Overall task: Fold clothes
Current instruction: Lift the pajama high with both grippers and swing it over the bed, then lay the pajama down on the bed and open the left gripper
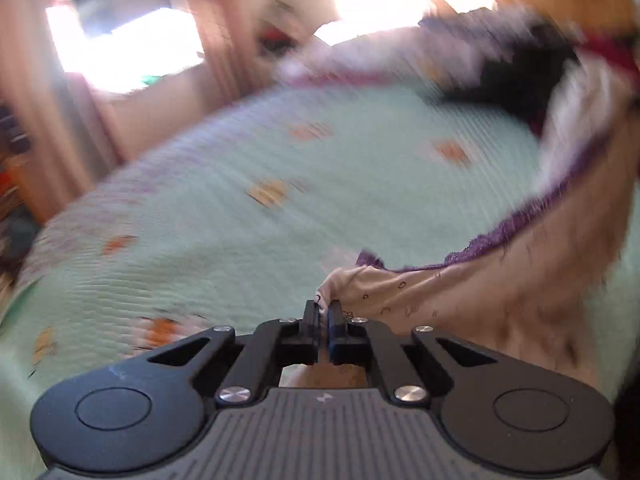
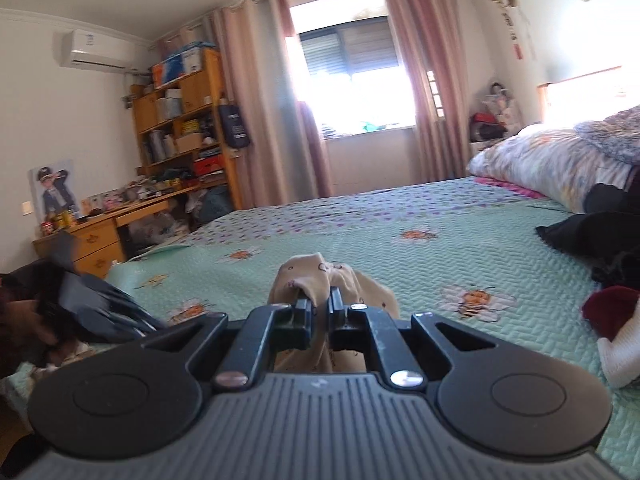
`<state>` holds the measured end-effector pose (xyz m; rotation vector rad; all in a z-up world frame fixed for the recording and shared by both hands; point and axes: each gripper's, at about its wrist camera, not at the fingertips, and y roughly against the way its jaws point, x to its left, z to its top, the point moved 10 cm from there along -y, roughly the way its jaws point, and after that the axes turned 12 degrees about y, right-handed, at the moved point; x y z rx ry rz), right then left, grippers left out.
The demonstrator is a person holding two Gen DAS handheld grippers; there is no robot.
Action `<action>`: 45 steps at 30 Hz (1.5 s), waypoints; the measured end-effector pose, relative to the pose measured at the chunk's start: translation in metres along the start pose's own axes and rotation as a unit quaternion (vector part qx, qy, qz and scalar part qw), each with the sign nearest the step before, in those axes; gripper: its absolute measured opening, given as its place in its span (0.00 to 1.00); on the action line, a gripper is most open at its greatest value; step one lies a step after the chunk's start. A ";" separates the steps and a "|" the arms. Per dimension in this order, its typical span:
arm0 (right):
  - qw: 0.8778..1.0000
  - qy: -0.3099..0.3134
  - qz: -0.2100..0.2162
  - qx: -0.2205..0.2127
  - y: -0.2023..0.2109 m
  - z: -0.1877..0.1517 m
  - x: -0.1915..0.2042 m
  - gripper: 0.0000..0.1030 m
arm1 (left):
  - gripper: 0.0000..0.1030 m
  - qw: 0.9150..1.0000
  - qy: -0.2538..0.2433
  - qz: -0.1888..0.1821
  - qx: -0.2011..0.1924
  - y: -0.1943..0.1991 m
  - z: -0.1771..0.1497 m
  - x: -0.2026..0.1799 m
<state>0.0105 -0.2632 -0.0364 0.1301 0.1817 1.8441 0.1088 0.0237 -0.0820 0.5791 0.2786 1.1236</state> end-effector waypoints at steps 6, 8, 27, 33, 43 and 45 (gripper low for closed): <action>0.996 0.027 0.000 -0.084 -0.003 0.070 0.023 0.08 | 0.04 0.974 0.040 0.139 -0.176 0.143 0.071 0.058; 0.992 0.040 0.018 -0.120 0.005 0.103 0.037 0.08 | 0.04 0.957 0.034 0.173 -0.229 0.197 0.089 0.063; 0.999 0.027 -0.029 0.011 -0.251 0.153 0.018 0.25 | 0.20 0.947 0.035 0.298 -0.116 0.045 0.181 0.182; 0.980 -0.164 0.045 0.104 -0.258 -0.013 0.014 0.26 | 0.33 0.956 0.145 0.251 0.050 -0.053 0.033 0.209; 0.970 -0.201 0.077 0.114 -0.147 -0.082 0.042 0.54 | 0.91 0.961 0.167 0.220 0.029 0.019 -0.012 0.123; 0.966 -0.215 0.093 0.106 -0.131 -0.074 0.041 0.61 | 0.98 0.963 0.165 0.210 0.027 0.028 -0.016 0.099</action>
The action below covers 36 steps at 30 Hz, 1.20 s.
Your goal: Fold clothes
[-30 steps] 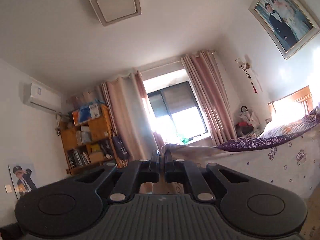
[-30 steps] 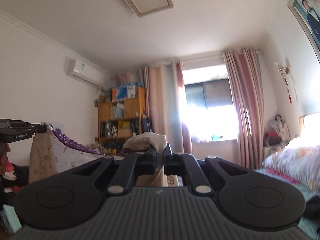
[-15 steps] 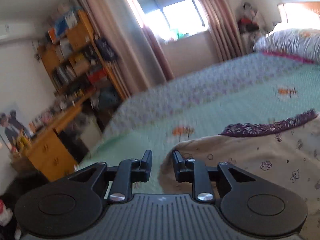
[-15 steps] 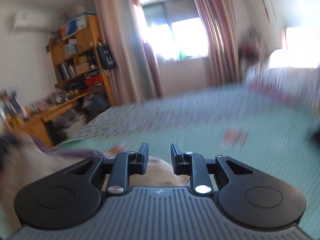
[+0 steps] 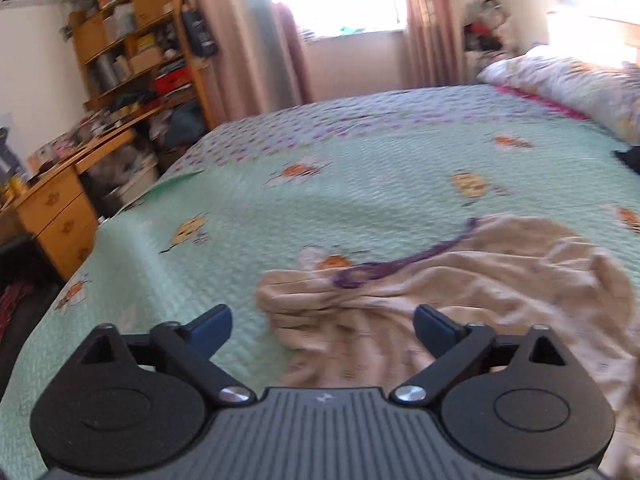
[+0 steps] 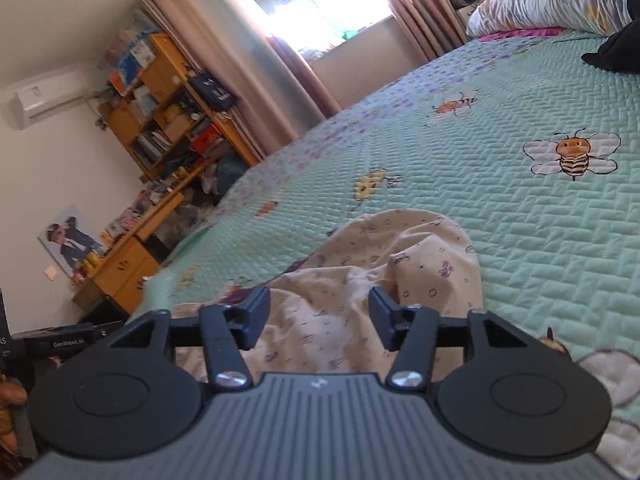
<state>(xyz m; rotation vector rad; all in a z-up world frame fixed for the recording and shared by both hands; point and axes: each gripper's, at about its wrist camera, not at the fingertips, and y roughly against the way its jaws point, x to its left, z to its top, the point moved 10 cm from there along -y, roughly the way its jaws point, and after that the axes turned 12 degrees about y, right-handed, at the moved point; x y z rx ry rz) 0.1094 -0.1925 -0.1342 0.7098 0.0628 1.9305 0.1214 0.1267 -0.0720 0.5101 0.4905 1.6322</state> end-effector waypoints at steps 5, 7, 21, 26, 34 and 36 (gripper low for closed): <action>0.999 0.001 0.041 -0.017 0.038 0.008 0.011 0.67 | 0.99 0.999 -0.034 -0.011 0.034 0.019 -0.036 -0.052; 0.998 0.056 -0.020 -0.014 0.046 0.010 0.010 0.68 | 0.99 0.997 -0.039 0.006 0.061 0.020 -0.047 -0.061; 0.982 0.114 -0.077 0.131 -0.035 -0.043 0.028 0.85 | 0.99 0.988 -0.008 0.041 0.150 -0.053 -0.089 -0.048; 0.964 0.158 -0.132 0.168 -0.061 -0.066 0.019 0.74 | 0.99 0.985 0.022 0.027 0.171 -0.069 -0.102 -0.036; 0.957 0.174 -0.157 0.171 -0.104 -0.051 0.007 0.04 | 0.99 0.985 0.040 0.027 0.164 -0.072 -0.094 -0.020; 0.957 0.179 -0.168 0.157 -0.108 -0.040 0.003 0.04 | 0.99 0.985 0.043 0.027 0.164 -0.073 -0.093 -0.018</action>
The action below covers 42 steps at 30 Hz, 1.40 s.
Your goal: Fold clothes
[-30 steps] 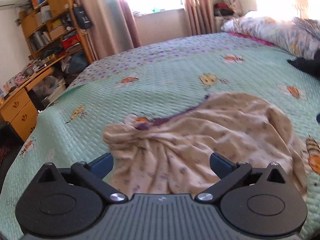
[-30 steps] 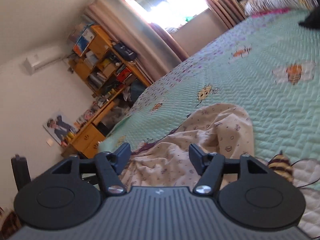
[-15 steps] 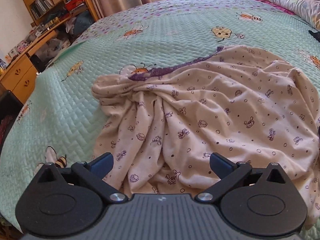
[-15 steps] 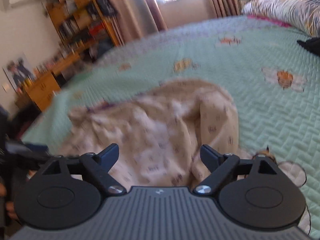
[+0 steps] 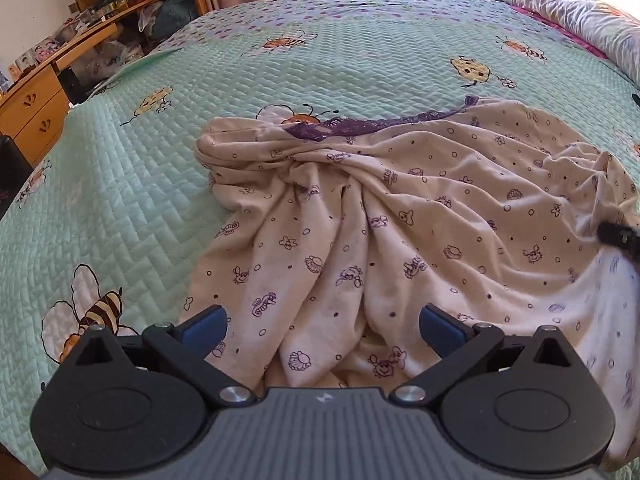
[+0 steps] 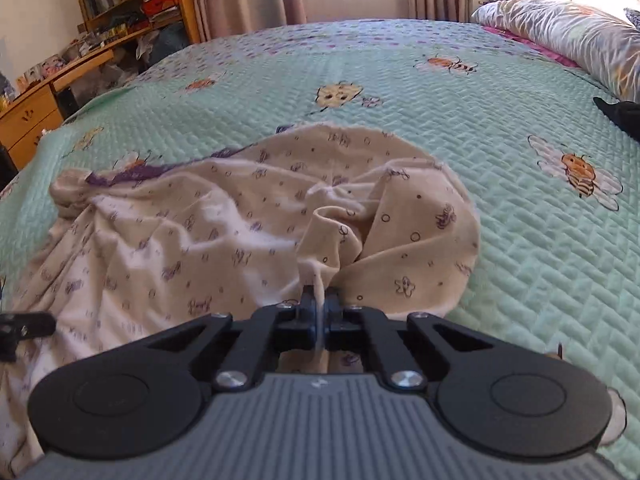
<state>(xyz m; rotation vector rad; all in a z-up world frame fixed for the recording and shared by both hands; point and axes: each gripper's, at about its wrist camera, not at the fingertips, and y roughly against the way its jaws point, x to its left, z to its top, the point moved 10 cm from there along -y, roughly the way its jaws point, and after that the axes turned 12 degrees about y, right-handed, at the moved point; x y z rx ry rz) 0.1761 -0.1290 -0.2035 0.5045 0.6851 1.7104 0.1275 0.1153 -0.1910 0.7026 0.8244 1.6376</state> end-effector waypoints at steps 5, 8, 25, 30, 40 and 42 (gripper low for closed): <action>0.995 0.023 -0.077 -0.057 0.030 0.024 -0.030 0.04 | 0.99 1.000 0.007 -0.001 0.000 -0.003 0.004 0.005; 0.989 0.050 -0.122 -0.064 0.041 0.023 -0.045 0.13 | 0.99 1.000 0.008 0.000 -0.001 -0.004 0.007 0.006; 0.985 -0.133 0.107 0.014 0.029 -0.055 -0.015 0.53 | 0.99 0.999 -0.007 0.024 -0.020 0.005 0.016 0.006; 0.988 -0.091 0.124 0.001 0.019 -0.032 0.017 0.16 | 0.99 0.999 -0.010 0.033 -0.020 0.005 0.018 0.006; 0.996 -0.045 -0.001 -0.082 0.060 -0.008 -0.040 0.09 | 0.99 0.999 -0.018 0.039 -0.017 0.003 0.025 0.002; 0.995 -0.056 -0.012 -0.076 0.060 -0.013 -0.054 0.09 | 0.99 0.999 -0.023 0.038 -0.018 0.003 0.024 -0.002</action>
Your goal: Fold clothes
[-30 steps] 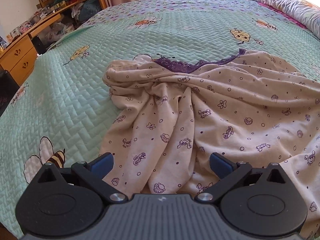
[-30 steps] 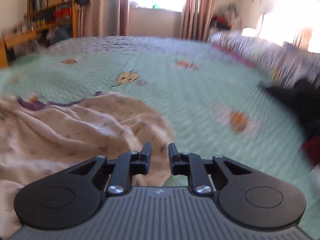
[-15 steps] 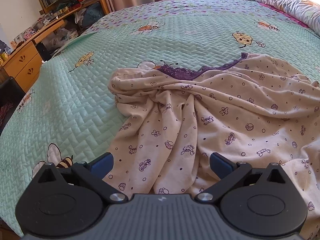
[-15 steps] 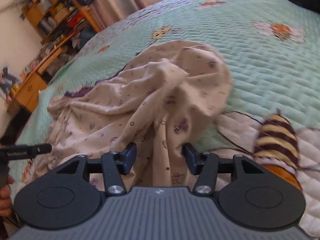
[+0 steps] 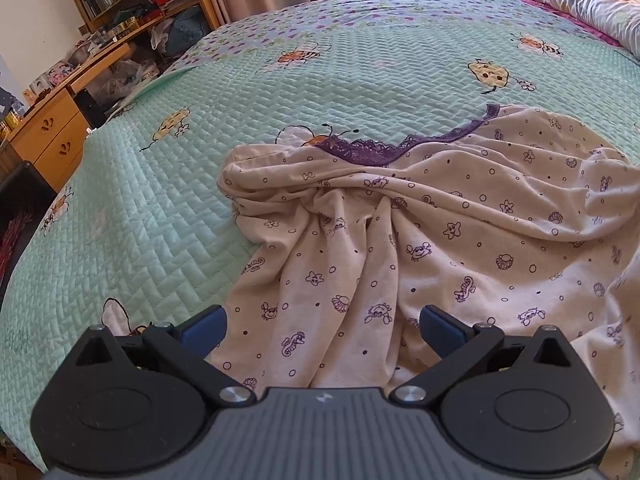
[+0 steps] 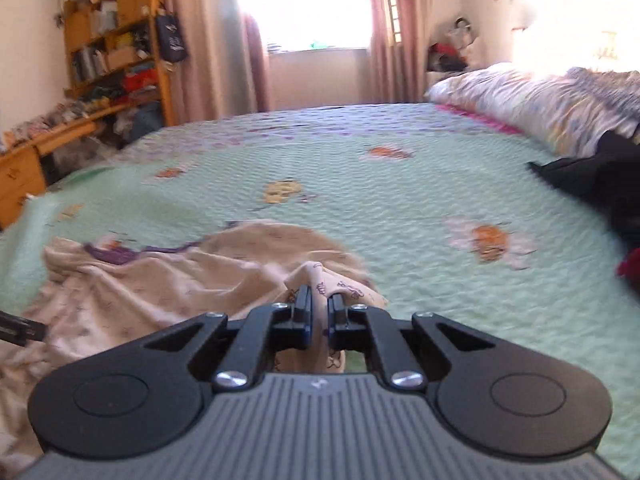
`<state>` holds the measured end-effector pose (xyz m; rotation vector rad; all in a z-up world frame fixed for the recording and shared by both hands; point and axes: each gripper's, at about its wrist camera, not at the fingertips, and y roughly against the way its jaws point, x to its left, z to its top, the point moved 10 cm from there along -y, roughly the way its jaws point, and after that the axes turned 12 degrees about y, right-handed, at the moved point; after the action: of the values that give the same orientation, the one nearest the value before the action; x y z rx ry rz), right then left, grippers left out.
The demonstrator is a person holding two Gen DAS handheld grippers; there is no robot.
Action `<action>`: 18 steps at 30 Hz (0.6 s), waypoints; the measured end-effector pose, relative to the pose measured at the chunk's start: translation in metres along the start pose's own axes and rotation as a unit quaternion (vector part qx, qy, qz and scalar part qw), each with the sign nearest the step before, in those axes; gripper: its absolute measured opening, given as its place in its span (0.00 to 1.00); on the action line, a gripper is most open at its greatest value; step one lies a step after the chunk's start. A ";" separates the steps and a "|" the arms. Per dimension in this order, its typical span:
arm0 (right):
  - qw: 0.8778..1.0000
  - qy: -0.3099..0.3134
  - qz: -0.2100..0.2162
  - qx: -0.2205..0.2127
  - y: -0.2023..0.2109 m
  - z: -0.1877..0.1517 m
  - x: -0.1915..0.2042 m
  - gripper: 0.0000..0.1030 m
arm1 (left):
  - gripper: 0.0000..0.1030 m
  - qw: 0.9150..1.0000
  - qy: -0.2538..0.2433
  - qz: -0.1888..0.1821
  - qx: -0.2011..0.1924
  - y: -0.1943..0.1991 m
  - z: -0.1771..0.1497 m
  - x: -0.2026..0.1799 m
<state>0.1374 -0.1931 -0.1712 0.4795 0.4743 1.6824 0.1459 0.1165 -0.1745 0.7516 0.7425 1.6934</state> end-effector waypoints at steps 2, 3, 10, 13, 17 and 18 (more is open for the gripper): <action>1.000 -0.010 -0.012 0.006 0.001 -0.004 -0.015 0.14 | 0.99 1.000 -0.005 -0.001 -0.001 0.000 0.000 -0.004; 1.000 -0.015 -0.019 0.009 0.001 -0.006 -0.022 0.16 | 0.99 1.000 -0.007 -0.001 0.000 0.000 -0.001 -0.005; 0.997 -0.073 -0.034 0.003 0.012 -0.011 -0.061 0.40 | 0.99 1.000 -0.013 0.007 -0.002 0.000 0.002 -0.005; 0.990 -0.135 -0.015 -0.026 0.025 -0.004 -0.073 0.48 | 0.99 1.000 -0.012 0.006 -0.003 0.002 0.002 -0.005; 0.986 -0.136 -0.016 -0.094 0.051 0.009 -0.079 0.50 | 0.99 1.000 -0.010 0.005 -0.005 0.004 0.003 -0.006; 0.990 -0.115 -0.015 -0.086 0.050 0.009 -0.074 0.56 | 0.99 1.000 -0.010 0.005 -0.005 0.004 0.004 -0.006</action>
<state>0.1132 -0.2732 -0.1399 0.5284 0.1650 1.5998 0.1476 0.1103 -0.1699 0.7650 0.7179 1.6956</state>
